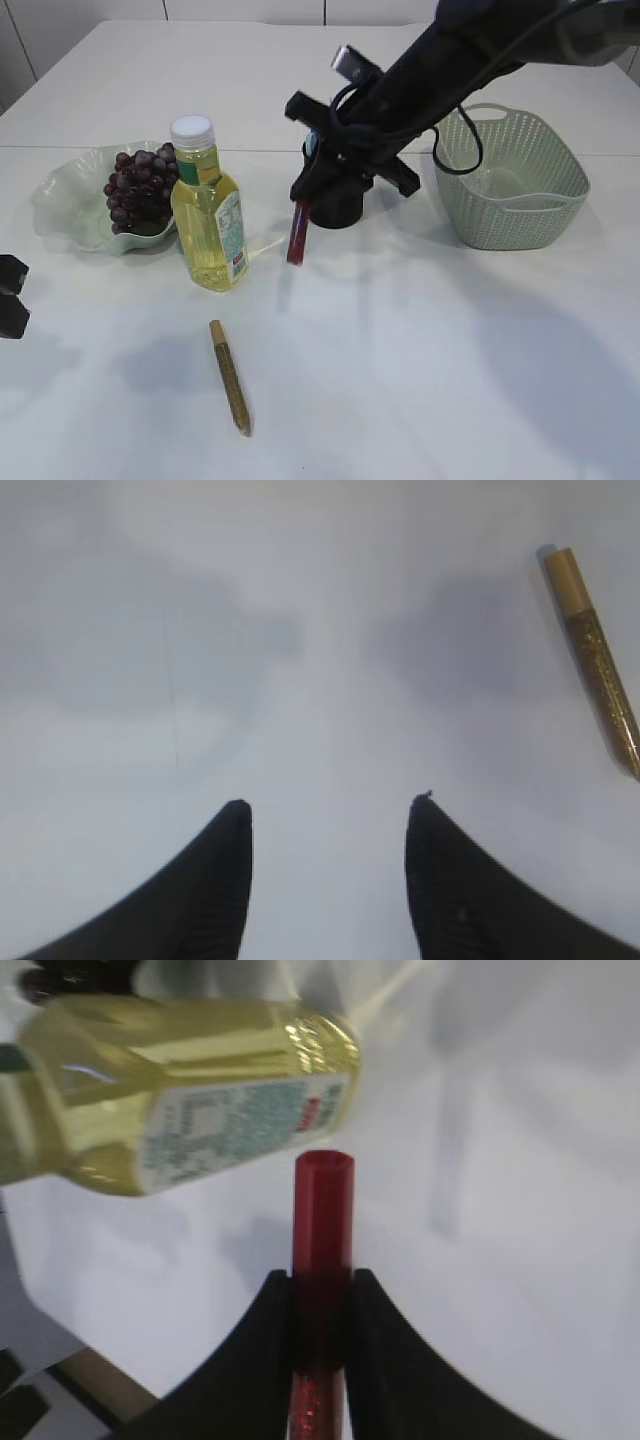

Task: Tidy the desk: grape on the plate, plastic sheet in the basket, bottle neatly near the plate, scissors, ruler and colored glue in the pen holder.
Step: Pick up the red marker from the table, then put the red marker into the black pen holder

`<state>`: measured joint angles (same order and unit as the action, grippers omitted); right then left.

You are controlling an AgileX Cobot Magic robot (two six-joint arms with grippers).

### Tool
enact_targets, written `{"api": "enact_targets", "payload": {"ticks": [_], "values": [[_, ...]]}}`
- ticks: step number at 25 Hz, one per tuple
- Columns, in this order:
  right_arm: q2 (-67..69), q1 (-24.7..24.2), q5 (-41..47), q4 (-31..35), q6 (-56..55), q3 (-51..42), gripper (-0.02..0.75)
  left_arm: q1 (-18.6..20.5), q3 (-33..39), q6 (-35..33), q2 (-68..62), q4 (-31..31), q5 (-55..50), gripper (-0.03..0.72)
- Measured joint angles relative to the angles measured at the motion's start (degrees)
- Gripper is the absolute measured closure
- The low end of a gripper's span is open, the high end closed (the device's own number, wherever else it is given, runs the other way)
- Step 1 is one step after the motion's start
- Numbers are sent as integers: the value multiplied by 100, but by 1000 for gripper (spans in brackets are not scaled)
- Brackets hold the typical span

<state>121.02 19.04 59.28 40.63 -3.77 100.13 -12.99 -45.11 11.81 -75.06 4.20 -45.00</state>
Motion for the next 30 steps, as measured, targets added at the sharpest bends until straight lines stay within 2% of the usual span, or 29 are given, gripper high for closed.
{"api": "enact_targets", "payload": {"ticks": [5, 8, 10, 13, 19, 26, 30], "values": [[-109, -703, 93, 1764, 2124, 13, 602, 0, 0, 0, 0, 0, -30, 327], [-109, -1014, 19, 2376, 3243, 13, 602, 0, 0, 0, 0, 0, -30, 327], [-109, -1134, -192, 2525, 3867, 13, 602, 0, 0, 0, 0, 0, -30, 327], [-109, -1147, -523, 2729, 4976, 13, 602, 0, 0, 0, 0, 0, -30, 327], [49, -1147, -928, 4110, 7214, 13, 603, 0, 0, 0, 0, 39, -44, 328], [115, -1147, -1891, 4792, 9023, 13, 603, 0, 0, 0, 0, 81, -98, 338], [197, -1147, -2069, 5362, 9677, 26, 603, 0, 0, 0, 0, 168, -104, 346]]}}
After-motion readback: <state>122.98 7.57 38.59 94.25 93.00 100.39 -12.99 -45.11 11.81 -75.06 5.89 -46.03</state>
